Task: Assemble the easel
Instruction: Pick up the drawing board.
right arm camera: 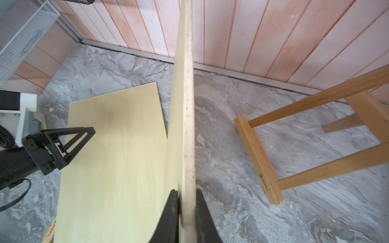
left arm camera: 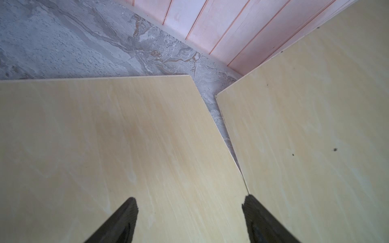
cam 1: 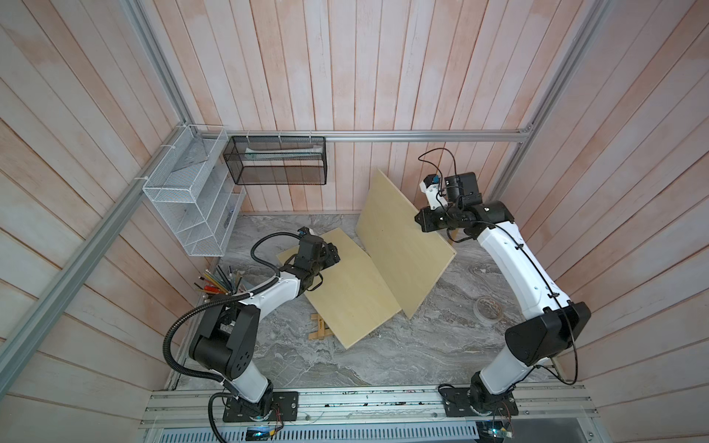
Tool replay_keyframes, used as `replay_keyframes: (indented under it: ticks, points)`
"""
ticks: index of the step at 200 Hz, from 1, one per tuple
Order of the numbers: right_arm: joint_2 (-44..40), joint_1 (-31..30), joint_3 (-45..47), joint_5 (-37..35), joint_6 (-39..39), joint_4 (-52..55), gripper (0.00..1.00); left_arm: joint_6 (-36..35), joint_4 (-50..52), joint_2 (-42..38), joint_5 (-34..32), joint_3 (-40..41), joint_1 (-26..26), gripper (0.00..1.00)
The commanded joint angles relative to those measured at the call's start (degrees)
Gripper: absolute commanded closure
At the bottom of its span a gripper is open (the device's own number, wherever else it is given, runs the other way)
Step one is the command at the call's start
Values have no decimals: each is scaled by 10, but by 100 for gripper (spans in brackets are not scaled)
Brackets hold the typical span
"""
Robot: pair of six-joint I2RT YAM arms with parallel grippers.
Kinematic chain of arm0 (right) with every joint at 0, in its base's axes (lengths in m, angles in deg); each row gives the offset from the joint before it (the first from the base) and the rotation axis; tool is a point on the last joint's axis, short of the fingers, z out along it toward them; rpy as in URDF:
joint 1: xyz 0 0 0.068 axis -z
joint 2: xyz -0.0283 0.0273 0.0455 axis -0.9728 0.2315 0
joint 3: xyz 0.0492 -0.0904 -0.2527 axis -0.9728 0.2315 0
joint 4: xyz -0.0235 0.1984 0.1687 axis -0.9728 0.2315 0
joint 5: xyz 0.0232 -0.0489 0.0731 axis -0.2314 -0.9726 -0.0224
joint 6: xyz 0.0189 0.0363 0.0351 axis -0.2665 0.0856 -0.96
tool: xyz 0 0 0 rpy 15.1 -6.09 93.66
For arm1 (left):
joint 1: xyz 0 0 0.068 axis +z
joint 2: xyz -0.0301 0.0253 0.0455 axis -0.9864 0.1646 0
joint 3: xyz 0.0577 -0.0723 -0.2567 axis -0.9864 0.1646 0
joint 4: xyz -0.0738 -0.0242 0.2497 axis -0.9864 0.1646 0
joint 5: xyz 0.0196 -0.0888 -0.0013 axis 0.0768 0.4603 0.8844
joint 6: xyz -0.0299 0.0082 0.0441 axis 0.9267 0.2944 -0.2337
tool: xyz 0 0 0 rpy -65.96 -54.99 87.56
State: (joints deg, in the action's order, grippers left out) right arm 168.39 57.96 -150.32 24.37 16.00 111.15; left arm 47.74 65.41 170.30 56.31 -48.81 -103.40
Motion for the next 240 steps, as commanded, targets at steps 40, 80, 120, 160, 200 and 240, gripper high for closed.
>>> replay_keyframes:
  ticks: [40,80,120,160,200,240]
  points:
    - [-23,9,26,-119,76,14,100,-1,-4,12,8,-15,-1,18]
    - [-21,10,48,-98,66,11,100,-1,-1,19,8,-24,-2,18]
    - [-6,21,41,-94,42,29,100,-4,4,18,5,-33,-5,18]
    - [17,34,11,-87,22,48,88,-9,13,18,-4,-44,-12,18]
    - [48,35,-30,-72,16,57,76,-9,15,15,-10,-46,-16,18]
    - [75,35,-56,-54,13,60,74,-7,18,14,-14,-43,-19,18]
